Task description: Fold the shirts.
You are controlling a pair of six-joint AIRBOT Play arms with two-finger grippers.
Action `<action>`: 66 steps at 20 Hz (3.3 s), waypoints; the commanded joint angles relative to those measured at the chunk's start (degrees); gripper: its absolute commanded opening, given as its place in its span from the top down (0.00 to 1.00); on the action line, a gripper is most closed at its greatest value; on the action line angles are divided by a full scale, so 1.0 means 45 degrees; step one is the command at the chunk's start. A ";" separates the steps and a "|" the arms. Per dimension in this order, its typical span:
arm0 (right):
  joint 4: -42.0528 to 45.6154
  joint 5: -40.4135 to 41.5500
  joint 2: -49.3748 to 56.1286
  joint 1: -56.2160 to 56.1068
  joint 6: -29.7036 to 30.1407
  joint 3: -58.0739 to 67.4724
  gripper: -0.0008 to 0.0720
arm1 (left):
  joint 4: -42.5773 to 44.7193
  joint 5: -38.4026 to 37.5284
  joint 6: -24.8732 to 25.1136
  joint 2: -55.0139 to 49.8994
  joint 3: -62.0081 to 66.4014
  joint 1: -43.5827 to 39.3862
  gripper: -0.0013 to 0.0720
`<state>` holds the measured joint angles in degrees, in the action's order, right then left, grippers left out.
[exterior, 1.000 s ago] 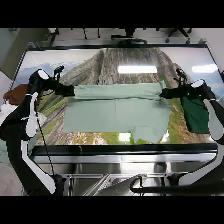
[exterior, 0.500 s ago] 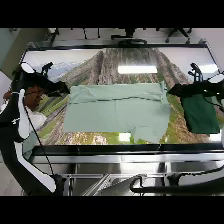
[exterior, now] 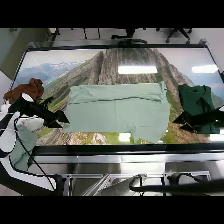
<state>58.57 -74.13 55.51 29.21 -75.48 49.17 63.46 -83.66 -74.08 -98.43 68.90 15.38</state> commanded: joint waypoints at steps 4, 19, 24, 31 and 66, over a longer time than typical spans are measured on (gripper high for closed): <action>-0.0393 0.1277 0.0097 -0.1146 -0.0189 -0.2467 0.24 | 0.0214 0.1088 0.0316 0.0126 -0.1263 -0.1394 0.97; -0.0155 -0.1151 -0.0335 -0.3177 0.0296 -0.2448 0.96 | 0.1205 -0.1467 -0.0559 0.0539 -0.0379 -0.1739 0.97; 0.2715 -0.1083 -0.2647 -0.3177 -0.1428 -0.2453 0.96 | 0.4347 -0.1088 -0.0806 0.2647 -0.2565 -0.1336 0.97; 0.0403 0.1316 -0.1933 -0.3191 0.0447 0.0767 0.96 | 0.1574 -0.1156 -0.0797 0.3021 -0.0053 -0.1044 0.97; -0.4138 0.0121 0.6941 -0.2647 0.4595 0.6339 0.96 | -0.1817 -0.1273 -0.1953 -0.2798 1.0239 -0.3730 0.97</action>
<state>45.04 -71.90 87.00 17.30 -56.64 77.23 59.27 -91.70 -82.98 -111.31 115.00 0.60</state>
